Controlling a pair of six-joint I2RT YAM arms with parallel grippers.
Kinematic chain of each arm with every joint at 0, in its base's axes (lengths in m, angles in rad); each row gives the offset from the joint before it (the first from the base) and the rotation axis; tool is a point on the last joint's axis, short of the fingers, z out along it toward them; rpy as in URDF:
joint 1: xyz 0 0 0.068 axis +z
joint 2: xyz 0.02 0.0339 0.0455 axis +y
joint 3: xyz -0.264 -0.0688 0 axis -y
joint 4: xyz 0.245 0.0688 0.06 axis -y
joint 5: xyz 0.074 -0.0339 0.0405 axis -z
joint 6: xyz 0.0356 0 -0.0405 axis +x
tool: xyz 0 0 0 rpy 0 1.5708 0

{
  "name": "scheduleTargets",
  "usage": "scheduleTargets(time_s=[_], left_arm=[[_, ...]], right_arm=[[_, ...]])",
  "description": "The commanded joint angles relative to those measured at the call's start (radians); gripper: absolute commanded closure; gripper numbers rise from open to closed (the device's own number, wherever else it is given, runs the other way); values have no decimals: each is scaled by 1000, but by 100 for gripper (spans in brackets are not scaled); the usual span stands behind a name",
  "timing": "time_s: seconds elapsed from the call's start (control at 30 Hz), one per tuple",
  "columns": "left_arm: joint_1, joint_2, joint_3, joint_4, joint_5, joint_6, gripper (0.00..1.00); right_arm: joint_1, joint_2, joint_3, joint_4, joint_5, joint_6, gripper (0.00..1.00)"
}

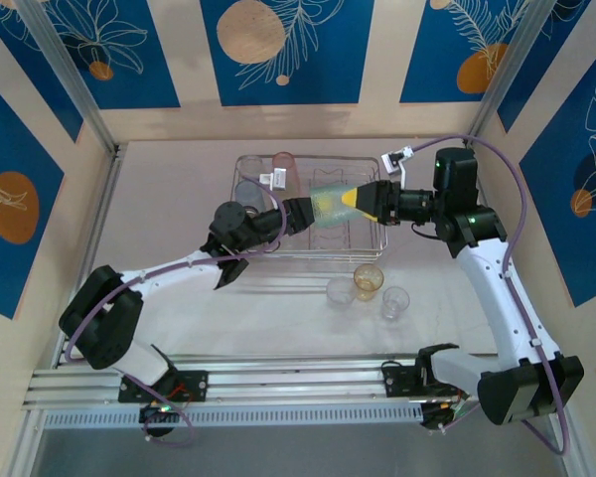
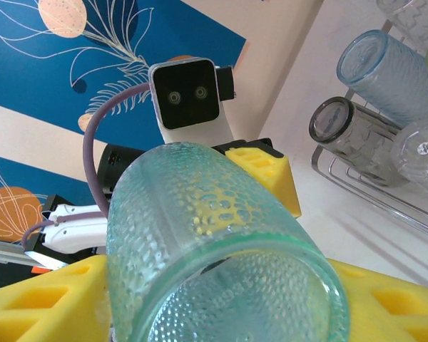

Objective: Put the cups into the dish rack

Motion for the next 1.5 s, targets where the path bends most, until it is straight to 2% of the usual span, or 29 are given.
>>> scheduleTargets(time_s=[0.0,0.13,0.3,0.53,0.7,0.87,1.0,1.27,1.47], left_arm=[[-4,14,18,43,38,6,100],[-4,10,7,47,41,4,100],[-4,7,3,43,43,3,100],[-4,11,-2,45,49,0,100],[-4,21,-3,57,59,-10,100],[-4,43,-4,101,74,-41,100],[-3,43,-8,94,72,-38,100],[-4,30,-9,58,61,-8,100],[-3,43,-1,54,67,-10,100]], right_arm=[[15,23,33,-37,-1,-21,26],[15,25,32,-16,-1,-13,23],[17,30,35,-3,-20,-11,27],[18,36,31,9,-33,-6,23],[28,46,38,14,-66,-23,27],[30,60,37,28,-104,-32,19],[32,60,41,26,-103,-32,19],[32,55,49,-3,-94,-50,30],[32,54,57,-32,-77,-66,44]])
